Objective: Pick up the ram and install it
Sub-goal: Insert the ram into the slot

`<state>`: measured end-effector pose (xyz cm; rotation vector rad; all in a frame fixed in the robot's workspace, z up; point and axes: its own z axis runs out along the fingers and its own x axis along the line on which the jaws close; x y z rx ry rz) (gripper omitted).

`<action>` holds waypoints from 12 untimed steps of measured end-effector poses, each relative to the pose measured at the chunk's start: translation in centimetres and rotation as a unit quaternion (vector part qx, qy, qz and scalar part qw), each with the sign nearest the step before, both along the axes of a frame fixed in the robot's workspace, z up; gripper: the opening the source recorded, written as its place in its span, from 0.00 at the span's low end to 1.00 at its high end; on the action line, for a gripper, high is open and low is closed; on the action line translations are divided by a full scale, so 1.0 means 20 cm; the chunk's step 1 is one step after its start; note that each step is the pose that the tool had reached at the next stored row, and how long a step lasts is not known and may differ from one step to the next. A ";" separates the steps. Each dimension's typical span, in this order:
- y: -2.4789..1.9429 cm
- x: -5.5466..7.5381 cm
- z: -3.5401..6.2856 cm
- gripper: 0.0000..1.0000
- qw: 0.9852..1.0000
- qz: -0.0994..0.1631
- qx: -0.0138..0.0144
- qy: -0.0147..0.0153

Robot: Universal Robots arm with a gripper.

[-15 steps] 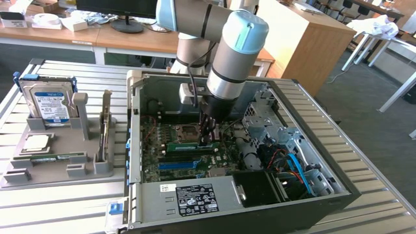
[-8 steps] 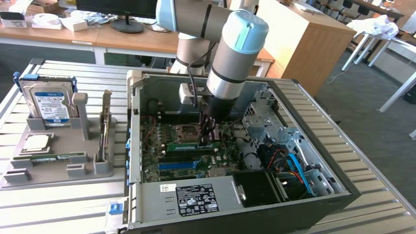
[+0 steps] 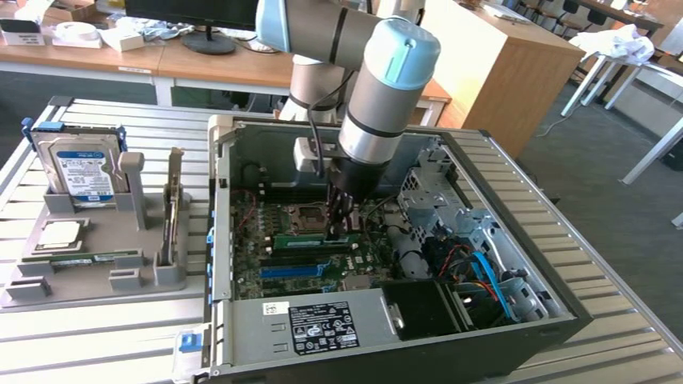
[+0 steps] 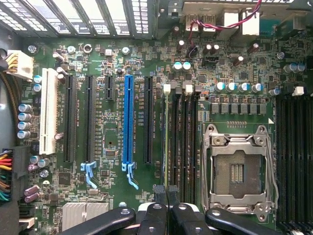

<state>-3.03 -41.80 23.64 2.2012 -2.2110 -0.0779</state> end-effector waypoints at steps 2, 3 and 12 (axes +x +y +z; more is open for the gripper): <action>0.000 0.00 -0.001 0.11 1.000 0.000 0.000 0.000; 0.000 0.00 -0.002 0.11 1.000 0.000 0.000 0.000; 0.000 0.00 -0.006 0.11 1.000 0.000 0.000 0.000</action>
